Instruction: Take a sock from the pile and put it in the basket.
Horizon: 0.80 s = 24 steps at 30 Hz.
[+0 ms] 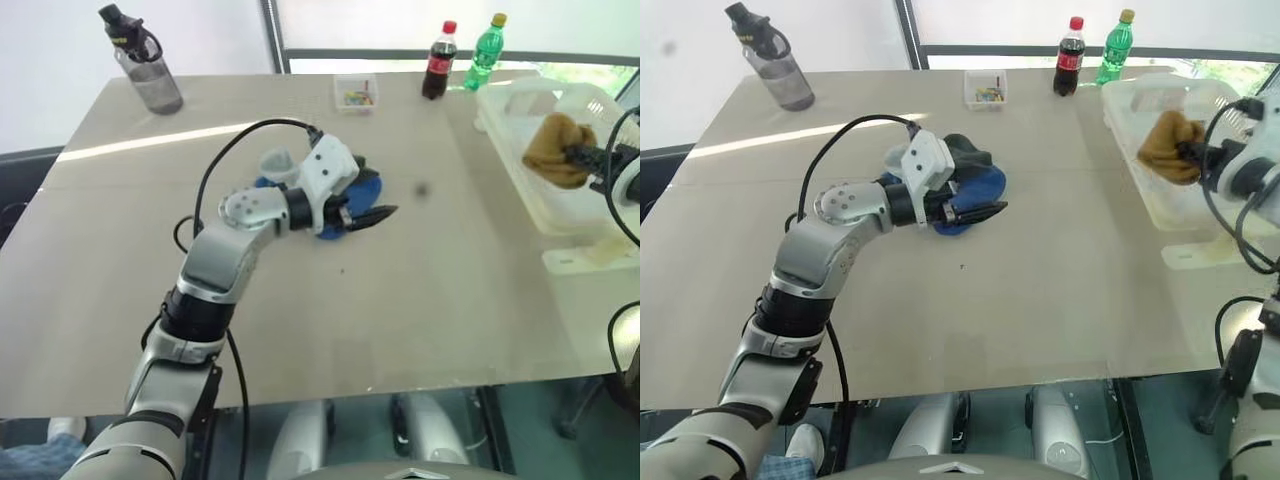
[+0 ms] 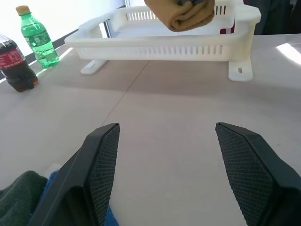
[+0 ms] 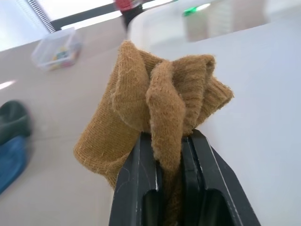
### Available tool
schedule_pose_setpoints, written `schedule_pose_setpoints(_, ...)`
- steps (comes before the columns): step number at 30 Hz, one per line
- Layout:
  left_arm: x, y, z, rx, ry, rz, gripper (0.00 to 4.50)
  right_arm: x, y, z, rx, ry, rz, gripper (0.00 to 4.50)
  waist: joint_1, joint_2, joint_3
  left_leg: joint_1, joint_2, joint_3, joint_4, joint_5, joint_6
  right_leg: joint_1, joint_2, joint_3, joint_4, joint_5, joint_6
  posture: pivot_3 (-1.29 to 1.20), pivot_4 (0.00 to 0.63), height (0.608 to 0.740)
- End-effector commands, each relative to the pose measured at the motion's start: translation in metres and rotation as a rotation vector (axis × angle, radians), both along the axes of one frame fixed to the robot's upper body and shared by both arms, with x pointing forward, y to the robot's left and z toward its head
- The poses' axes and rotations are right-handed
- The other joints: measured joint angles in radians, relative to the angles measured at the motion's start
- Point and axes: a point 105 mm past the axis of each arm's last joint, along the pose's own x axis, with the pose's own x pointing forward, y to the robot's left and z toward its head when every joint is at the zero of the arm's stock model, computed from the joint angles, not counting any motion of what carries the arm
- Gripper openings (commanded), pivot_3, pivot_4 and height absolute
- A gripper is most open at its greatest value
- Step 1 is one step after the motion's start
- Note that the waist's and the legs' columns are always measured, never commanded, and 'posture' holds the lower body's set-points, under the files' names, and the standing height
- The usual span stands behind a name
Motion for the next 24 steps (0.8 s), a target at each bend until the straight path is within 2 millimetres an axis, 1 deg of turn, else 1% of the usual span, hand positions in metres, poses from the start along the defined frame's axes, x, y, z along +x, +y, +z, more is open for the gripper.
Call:
schedule_pose_setpoints(1,-0.009,-0.001,0.014,-0.023,-0.061,-0.016,3.42,0.007,-0.032,0.011,-0.066,-0.046,-0.104,1.18,0.0,0.0,0.0,0.0,0.0,0.0,0.0,0.0,0.0,0.0,0.0,0.0,0.0,0.0,0.0,0.0,0.15,0.74)
schedule_pose_setpoints(2,-0.009,-0.001,0.013,-0.025,-0.062,-0.014,3.42,0.009,-0.036,0.007,-0.074,-0.036,-0.116,1.52,0.001,0.0,0.0,0.0,0.0,0.0,0.0,0.0,0.0,0.0,0.0,0.0,0.0,0.0,0.0,0.0,0.15,0.74)
schedule_pose_setpoints(4,-0.009,0.0,0.014,-0.03,-0.06,-0.008,3.42,0.012,-0.044,-0.001,-0.111,-0.014,-0.127,2.47,0.001,0.0,0.0,0.0,0.0,0.0,0.0,0.0,0.0,0.0,0.0,0.0,0.0,0.0,0.0,0.0,0.15,0.74)
schedule_pose_setpoints(5,-0.009,0.0,0.014,-0.034,-0.058,-0.006,3.42,0.013,-0.049,-0.004,-0.127,-0.009,-0.148,2.78,0.001,0.0,0.0,0.0,0.0,0.0,0.0,0.0,0.0,0.0,0.0,0.0,0.0,0.0,0.0,0.0,0.15,0.74)
schedule_pose_setpoints(6,-0.01,0.0,0.014,-0.038,-0.056,-0.004,3.42,0.013,-0.052,-0.007,-0.147,0.003,-0.156,3.36,0.001,0.0,0.0,0.0,0.0,0.0,0.0,0.0,0.0,0.0,0.0,0.0,0.0,0.0,0.0,0.0,0.15,0.74)
schedule_pose_setpoints(7,-0.01,0.001,0.014,-0.041,-0.052,-0.003,3.42,0.012,-0.054,-0.01,-0.166,0.027,-0.162,3.59,0.001,0.001,0.0,0.0,0.0,0.0,0.0,0.0,0.0,0.0,0.0,0.0,0.0,0.0,0.0,0.0,0.15,0.74)
schedule_pose_setpoints(9,-0.012,0.001,0.013,-0.042,-0.047,-0.003,3.42,0.012,-0.058,-0.014,-0.211,0.051,-0.162,3.59,0.001,0.001,0.001,-0.001,0.0,0.0,0.0,0.0,0.0,0.0,0.0,0.0,0.0,0.0,0.0,0.0,0.15,0.74)
schedule_pose_setpoints(13,-0.014,0.001,0.009,-0.035,-0.034,-0.004,3.42,0.006,-0.066,-0.015,-0.426,0.072,-0.137,3.59,0.002,0.002,0.001,0.0,0.0,0.0,0.0,0.0,0.0,0.0,0.0,0.001,0.0,0.0,0.0,0.0,0.15,0.74)
schedule_pose_setpoints(16,-0.015,0.003,0.009,-0.034,-0.031,-0.003,3.42,0.002,-0.066,-0.009,-0.536,0.06,-0.101,3.59,0.003,0.002,0.001,0.0,0.0,0.0,0.0,0.0,0.0,0.0,0.0,0.0,0.0,0.0,0.0,0.0,0.15,0.74)
schedule_pose_setpoints(17,-0.014,0.004,0.009,-0.034,-0.033,0.002,3.42,0.002,-0.062,-0.003,-0.56,0.034,-0.091,3.59,0.002,0.002,0.001,0.0,0.0,0.0,0.0,0.0,0.0,0.0,0.0,0.0,0.0,0.0,0.0,0.0,0.15,0.74)
schedule_pose_setpoints(20,-0.012,0.008,0.011,-0.034,-0.047,0.024,3.42,0.004,-0.034,0.019,-0.573,-0.081,0.007,3.59,-0.004,0.003,0.002,0.0,0.0,0.001,0.0,0.0,0.0,0.0,0.0,0.001,0.0,0.0,0.0,0.0,0.15,0.74)
schedule_pose_setpoints(21,-0.013,0.011,0.012,-0.046,-0.04,0.026,3.42,0.003,-0.01,0.024,-0.569,-0.132,0.111,3.59,-0.005,0.004,0.002,0.001,0.0,0.001,0.0,0.0,0.0,0.0,0.0,0.002,0.001,0.0,0.0,0.0,0.15,0.74)
schedule_pose_setpoints(22,-0.015,0.013,0.012,-0.057,-0.03,0.026,3.42,-0.001,0.011,0.025,-0.561,-0.168,0.199,3.59,-0.007,0.004,0.002,0.001,0.0,0.001,0.0,0.0,0.0,0.0,0.0,0.002,0.001,0.0,0.0,0.0,0.15,0.74)
schedule_pose_setpoints(24,-0.019,0.018,0.011,-0.071,-0.011,0.036,3.42,-0.012,0.038,0.021,-0.565,-0.194,0.314,3.59,-0.008,0.004,0.002,0.001,0.002,0.0,0.0,0.0,0.0,0.0,0.002,0.002,0.002,0.0,0.0,0.0,0.15,0.74)
